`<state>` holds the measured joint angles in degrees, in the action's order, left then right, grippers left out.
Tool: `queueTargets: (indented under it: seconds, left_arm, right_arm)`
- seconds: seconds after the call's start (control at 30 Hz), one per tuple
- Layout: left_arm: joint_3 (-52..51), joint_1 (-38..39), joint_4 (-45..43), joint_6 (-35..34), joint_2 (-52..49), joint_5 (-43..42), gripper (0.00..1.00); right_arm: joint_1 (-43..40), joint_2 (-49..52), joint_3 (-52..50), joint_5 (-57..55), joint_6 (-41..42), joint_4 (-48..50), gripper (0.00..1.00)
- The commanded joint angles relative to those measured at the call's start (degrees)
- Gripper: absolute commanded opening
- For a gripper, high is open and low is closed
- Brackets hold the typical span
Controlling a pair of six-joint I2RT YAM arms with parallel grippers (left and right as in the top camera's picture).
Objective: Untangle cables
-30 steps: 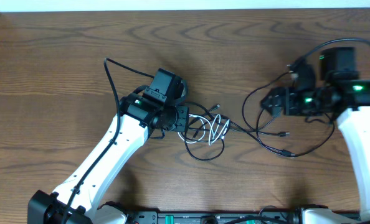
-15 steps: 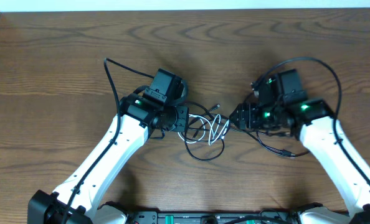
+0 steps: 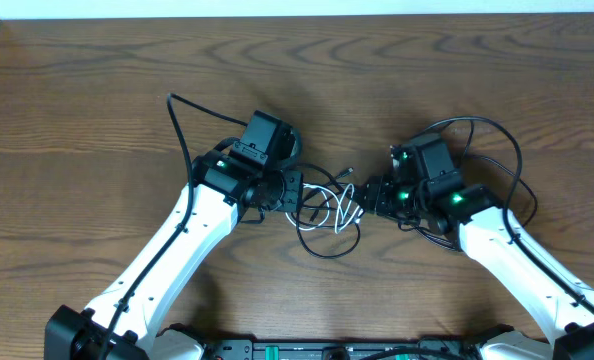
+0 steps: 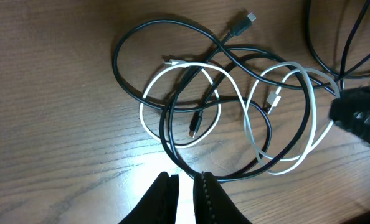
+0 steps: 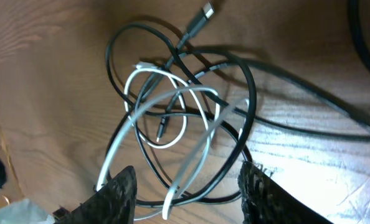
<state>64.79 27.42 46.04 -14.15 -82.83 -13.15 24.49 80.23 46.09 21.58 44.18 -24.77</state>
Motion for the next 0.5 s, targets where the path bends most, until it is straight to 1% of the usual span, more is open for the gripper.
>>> queueTargets:
  seconds: [0.0, 0.1, 0.23, 0.4, 0.47]
  left_arm:
    - [-0.8, -0.2, 0.0, -0.1, 0.0, 0.8, 0.15]
    - [-0.8, -0.2, 0.0, -0.1, 0.0, 0.8, 0.15]
    - [-0.8, -0.2, 0.0, -0.1, 0.0, 0.8, 0.15]
    - [-0.8, -0.2, 0.0, -0.1, 0.0, 0.8, 0.15]
    - [-0.8, -0.2, 0.0, -0.1, 0.0, 0.8, 0.15]
  right_arm:
    - [1.2, 0.3, -0.8, -2.8, 4.8, 0.1, 0.44]
    - [2.1, 0.7, -0.8, -5.0, 6.8, 0.2, 0.37]
    - [3.5, 1.3, -0.8, -9.2, 9.2, 0.3, 0.31]
    - [5.0, 3.5, -0.8, -10.9, 10.1, 1.9, 0.3]
    - [5.6, 4.7, -0.8, -10.9, 10.8, 2.5, 0.28]
